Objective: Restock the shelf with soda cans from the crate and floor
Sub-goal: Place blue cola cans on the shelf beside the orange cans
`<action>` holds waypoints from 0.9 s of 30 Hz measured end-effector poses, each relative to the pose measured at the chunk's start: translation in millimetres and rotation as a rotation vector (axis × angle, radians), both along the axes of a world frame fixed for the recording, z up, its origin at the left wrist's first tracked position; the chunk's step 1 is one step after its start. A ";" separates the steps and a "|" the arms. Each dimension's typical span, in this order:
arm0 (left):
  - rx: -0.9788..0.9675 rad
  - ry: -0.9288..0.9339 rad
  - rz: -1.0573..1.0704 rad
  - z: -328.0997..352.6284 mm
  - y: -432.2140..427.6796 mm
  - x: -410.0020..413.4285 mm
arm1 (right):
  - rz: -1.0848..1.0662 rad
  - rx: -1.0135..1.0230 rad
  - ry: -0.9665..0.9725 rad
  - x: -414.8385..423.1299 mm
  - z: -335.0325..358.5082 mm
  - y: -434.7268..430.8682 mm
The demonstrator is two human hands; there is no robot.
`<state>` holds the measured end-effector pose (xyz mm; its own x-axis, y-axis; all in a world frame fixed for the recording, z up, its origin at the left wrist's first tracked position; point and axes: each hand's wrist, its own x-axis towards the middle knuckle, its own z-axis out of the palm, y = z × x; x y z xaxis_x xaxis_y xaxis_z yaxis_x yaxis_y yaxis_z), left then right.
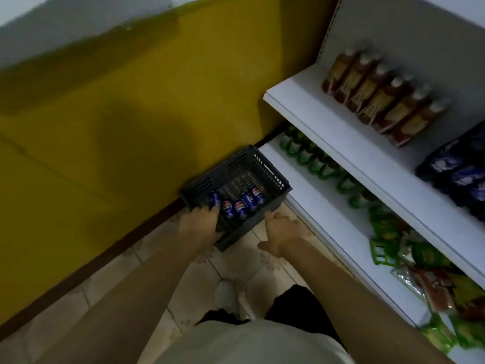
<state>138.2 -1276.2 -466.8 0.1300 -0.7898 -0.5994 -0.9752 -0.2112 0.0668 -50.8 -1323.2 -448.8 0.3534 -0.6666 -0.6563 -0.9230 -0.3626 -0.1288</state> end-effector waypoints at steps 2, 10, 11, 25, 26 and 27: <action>0.045 0.032 0.036 -16.3 -0.1 22.7 | 0.003 0.062 0.022 18.5 -18.3 -2.4; 0.184 0.174 0.181 -62.7 -67.7 71.1 | -0.230 0.295 -0.070 54.3 -96.9 -67.8; 0.209 0.213 0.207 -72.6 -80.8 75.9 | -0.297 0.343 -0.110 59.7 -112.9 -81.8; 0.271 0.358 0.258 -428.8 -224.6 114.6 | -1.504 0.801 -0.452 145.8 -457.6 -176.8; 0.289 0.373 0.251 -463.8 -235.0 117.1 | -1.583 0.857 -0.478 153.6 -487.8 -178.4; 0.296 0.378 0.248 -496.2 -243.8 119.0 | -1.706 0.893 -0.500 162.4 -517.9 -178.5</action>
<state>257.1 -1520.0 -962.9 0.0237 -0.5526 -0.8331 -0.8132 -0.4954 0.3055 111.5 -1501.7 -966.6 0.0461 -0.0507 -0.9977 -0.0139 0.9986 -0.0514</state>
